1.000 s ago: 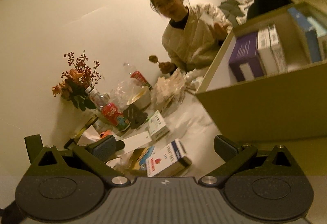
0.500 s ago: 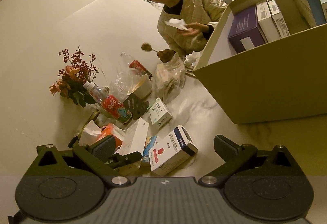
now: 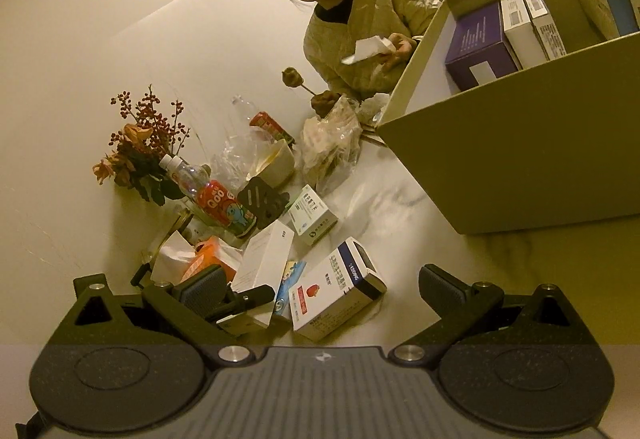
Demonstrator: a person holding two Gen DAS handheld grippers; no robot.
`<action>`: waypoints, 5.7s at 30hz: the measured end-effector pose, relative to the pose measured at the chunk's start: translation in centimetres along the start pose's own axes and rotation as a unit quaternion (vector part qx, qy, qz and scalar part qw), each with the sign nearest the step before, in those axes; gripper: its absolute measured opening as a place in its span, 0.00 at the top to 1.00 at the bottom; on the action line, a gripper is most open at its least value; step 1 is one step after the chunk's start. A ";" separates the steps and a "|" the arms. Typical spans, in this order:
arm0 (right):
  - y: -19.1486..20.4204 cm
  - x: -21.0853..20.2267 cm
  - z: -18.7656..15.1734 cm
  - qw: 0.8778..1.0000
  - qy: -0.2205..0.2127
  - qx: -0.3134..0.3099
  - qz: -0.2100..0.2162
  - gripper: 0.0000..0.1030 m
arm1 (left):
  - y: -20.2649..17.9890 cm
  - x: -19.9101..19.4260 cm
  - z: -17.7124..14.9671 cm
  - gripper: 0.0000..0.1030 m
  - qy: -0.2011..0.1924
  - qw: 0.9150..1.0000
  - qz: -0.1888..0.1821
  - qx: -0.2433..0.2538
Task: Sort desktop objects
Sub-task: 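Lift the white box with the left gripper toward the right gripper, then grasp the white box with the right gripper while the left gripper releases it, then carry the white box with the right gripper and lower it into the beige box, then open the right gripper, leaving the white box upright beside the purple box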
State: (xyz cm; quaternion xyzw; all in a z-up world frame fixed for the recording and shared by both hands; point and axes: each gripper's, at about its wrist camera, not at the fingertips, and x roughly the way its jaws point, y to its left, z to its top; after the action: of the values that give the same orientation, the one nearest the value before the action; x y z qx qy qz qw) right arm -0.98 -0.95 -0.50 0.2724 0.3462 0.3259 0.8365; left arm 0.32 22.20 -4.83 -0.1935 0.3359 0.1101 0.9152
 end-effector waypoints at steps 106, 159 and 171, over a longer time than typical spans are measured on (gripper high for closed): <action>-3.9 -9.0 15.4 0.985 -0.145 0.031 -0.088 0.69 | -7.7 -3.6 -2.0 0.02 0.056 0.952 -0.286 0.098; -9.8 8.6 22.5 0.862 0.036 -0.275 -0.424 0.63 | -6.1 -2.7 -2.1 0.02 0.075 0.962 -0.251 0.078; -9.2 9.0 21.9 0.844 0.031 -0.321 -0.428 0.58 | -5.9 -2.6 -2.1 0.02 0.076 0.963 -0.247 0.074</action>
State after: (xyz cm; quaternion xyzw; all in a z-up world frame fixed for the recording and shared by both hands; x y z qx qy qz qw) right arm 23.82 -5.25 3.05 -0.1965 0.3305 0.0364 0.9224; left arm -0.90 15.80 -2.98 -0.2100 0.3538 -0.1601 0.8973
